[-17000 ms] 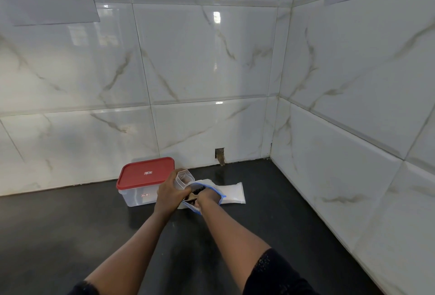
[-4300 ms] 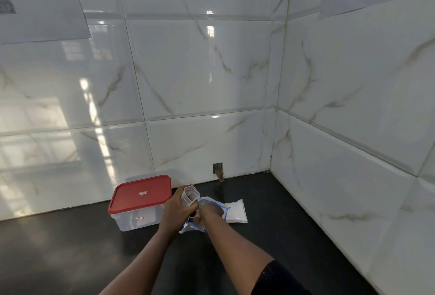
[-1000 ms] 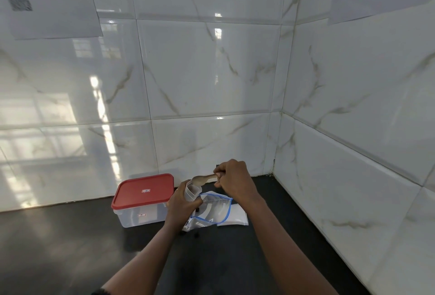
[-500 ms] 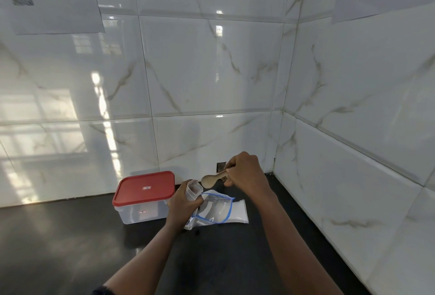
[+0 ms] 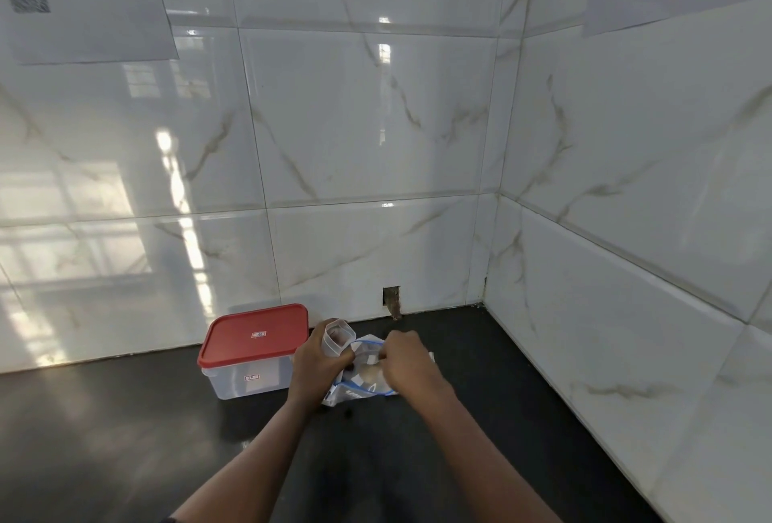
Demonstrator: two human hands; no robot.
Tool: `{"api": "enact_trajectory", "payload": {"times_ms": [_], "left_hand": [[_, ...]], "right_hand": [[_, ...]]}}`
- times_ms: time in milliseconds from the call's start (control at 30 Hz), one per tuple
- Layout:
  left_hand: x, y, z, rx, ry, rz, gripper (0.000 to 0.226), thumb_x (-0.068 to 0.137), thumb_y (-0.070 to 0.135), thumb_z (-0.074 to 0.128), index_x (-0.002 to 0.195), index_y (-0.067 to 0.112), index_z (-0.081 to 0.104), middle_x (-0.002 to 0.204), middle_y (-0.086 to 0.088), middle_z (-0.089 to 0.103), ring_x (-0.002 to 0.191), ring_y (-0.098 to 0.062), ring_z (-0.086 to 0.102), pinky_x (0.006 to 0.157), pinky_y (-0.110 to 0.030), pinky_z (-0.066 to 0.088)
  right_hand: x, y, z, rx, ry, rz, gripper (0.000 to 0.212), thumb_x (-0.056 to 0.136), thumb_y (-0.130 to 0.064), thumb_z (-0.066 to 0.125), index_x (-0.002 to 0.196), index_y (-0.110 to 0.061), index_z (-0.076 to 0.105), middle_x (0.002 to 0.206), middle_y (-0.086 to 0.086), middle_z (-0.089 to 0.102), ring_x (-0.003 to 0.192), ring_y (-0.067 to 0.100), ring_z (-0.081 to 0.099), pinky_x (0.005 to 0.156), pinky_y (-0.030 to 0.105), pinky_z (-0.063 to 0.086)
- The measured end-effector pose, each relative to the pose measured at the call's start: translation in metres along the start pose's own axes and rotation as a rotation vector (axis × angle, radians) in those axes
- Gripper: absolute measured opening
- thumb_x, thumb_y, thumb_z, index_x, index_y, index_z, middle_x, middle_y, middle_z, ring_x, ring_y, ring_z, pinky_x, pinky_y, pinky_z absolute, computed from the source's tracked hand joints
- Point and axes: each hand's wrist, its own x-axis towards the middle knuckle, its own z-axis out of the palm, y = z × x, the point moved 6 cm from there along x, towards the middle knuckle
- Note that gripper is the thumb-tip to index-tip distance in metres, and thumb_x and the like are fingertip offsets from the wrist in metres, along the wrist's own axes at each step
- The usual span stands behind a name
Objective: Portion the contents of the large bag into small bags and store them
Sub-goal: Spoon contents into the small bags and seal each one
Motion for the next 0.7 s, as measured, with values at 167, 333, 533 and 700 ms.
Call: {"api": "enact_trajectory", "payload": {"times_ms": [167,333,533,700], "left_hand": [[-0.002,0.004,-0.004,-0.026,0.014,0.032,0.039,0.069,0.015,0.079,0.105,0.016,0.063,0.096,0.003,0.068,0.09,-0.014,0.063,0.081,-0.029,0.05],[-0.005,0.004,-0.013,-0.013,0.009,0.057,0.04,0.07,0.008,0.077,0.105,0.021,0.061,0.095,0.008,0.066,0.089,-0.011,0.062,0.078,-0.018,0.045],[-0.01,0.003,-0.014,0.009,-0.017,0.061,0.04,0.071,0.012,0.077,0.101,0.03,0.058,0.091,0.015,0.065,0.087,-0.005,0.062,0.076,-0.017,0.047],[-0.009,0.005,-0.016,0.026,-0.057,0.079,0.04,0.068,0.02,0.076,0.101,0.034,0.056,0.091,0.017,0.065,0.085,0.0,0.062,0.073,-0.012,0.045]], "right_hand": [[-0.004,-0.008,0.044,0.075,-0.102,-0.038,0.03,0.097,-0.006,0.038,0.122,-0.002,0.055,0.123,0.019,0.056,0.115,0.035,0.054,0.092,0.04,0.045],[0.016,-0.002,0.069,0.055,-0.321,0.136,0.039,0.099,-0.015,0.043,0.136,-0.004,0.044,0.139,0.015,0.047,0.128,0.028,0.046,0.104,0.033,0.037],[0.022,-0.004,0.071,0.247,-0.047,0.12,0.033,0.098,-0.007,0.04,0.128,-0.002,0.053,0.128,0.013,0.057,0.119,0.024,0.054,0.095,0.027,0.043],[0.021,-0.003,0.08,0.396,-0.06,0.287,0.034,0.102,-0.015,0.033,0.13,-0.007,0.051,0.134,0.008,0.054,0.123,0.019,0.052,0.098,0.024,0.04]]}}
